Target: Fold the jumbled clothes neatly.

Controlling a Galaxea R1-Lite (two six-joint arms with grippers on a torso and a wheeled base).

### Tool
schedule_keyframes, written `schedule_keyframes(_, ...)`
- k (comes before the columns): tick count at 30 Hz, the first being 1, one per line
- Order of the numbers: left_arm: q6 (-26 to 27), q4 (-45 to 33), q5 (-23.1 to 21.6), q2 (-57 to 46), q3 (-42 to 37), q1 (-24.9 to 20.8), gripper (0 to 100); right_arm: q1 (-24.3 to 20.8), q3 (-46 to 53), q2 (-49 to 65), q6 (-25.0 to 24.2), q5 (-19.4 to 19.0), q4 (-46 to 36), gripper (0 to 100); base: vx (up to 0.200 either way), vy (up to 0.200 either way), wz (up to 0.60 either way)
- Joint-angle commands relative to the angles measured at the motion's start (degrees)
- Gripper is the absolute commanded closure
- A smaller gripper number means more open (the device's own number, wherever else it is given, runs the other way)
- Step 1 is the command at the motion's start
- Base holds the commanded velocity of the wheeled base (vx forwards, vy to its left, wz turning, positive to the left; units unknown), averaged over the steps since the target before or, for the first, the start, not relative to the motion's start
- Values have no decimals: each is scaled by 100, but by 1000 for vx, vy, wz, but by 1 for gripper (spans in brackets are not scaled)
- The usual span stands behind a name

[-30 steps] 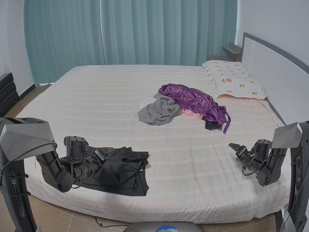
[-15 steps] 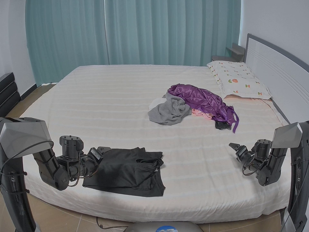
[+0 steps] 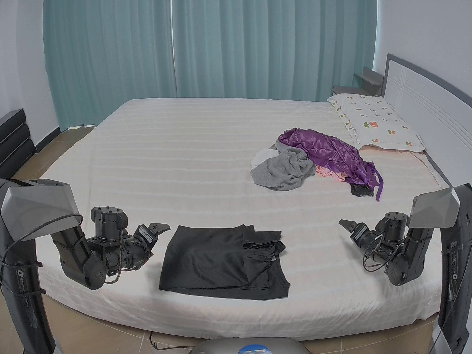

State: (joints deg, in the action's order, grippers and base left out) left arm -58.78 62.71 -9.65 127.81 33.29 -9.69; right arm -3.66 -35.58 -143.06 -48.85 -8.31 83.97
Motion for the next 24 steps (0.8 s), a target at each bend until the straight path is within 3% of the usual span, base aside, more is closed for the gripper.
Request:
schedule_keyframes(1, -2, 13, 7, 51, 19, -6, 0, -663, 227, 322, 174, 190, -38, 0, 0, 200, 0)
schedule_keyframes(8, 7, 22, 7, 51, 11, -6, 0, -1585, 263, 604, 701, 620, -619, 0, 0, 200, 0)
schedule_keyframes(16, 25, 22, 25, 51, 2, -33, 0, -2034, -151, 700, 956, 638, -1585, 0, 0, 0, 0)
schedule_keyframes(24, 42, 31, 69, 87, 2, -42, 0, -2341, -616, 885, 1466, 946, -2561, 0, 0, 0, 0)
